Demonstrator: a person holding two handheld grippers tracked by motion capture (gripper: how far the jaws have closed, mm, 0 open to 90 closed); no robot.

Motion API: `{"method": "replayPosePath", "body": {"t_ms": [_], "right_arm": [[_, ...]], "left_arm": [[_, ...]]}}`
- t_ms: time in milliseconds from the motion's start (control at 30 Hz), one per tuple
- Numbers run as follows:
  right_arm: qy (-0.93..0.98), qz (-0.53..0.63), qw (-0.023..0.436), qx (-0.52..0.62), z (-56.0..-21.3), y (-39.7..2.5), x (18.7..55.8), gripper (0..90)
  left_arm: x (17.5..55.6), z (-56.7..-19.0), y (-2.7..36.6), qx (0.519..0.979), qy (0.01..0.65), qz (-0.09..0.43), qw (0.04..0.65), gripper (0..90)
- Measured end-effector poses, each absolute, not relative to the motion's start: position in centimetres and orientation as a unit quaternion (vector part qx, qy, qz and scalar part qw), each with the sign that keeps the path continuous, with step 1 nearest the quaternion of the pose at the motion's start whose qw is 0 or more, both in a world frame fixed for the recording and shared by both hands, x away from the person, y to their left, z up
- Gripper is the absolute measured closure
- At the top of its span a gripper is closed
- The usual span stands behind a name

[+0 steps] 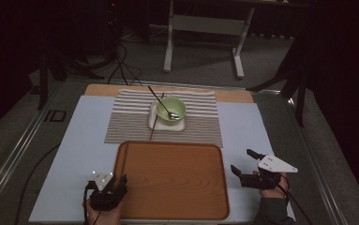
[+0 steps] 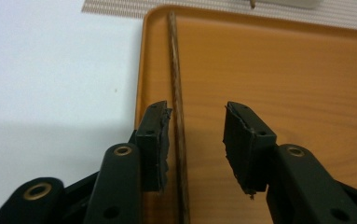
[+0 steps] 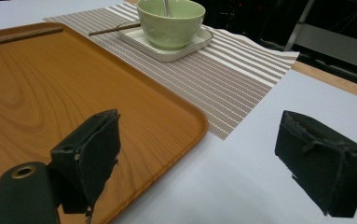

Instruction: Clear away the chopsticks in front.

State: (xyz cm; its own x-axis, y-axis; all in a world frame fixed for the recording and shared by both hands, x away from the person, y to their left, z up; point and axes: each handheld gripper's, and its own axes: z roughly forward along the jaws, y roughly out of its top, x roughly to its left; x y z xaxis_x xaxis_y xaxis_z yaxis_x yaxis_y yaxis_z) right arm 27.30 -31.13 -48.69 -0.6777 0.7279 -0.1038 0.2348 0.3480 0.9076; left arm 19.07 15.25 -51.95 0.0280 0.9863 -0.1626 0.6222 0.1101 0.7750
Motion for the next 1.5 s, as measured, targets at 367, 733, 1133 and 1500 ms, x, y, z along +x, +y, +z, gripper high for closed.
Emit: {"method": "replayPosePath", "body": {"t_ms": [367,733,1133,1500], "right_arm": [[0.779,0.48,0.259,0.309,-48.7,-31.2,27.3,13.5],[0.778,0.481,0.26,0.31,-48.6,-31.3,27.3,13.5],[0.777,0.481,0.26,0.311,-48.6,-31.4,27.3,13.5],[0.778,0.48,0.26,0.311,-48.6,-31.4,27.3,13.5]], "left_arm": [[20.2,-50.0,15.0,0.626,0.628,0.264,0.379,58.8],[22.2,-48.0,14.1,0.652,0.583,0.274,0.399,58.9],[25.5,-46.2,14.2,0.653,0.568,0.271,0.422,58.9],[28.8,-45.2,14.0,0.654,0.56,0.272,0.43,58.2]]}}
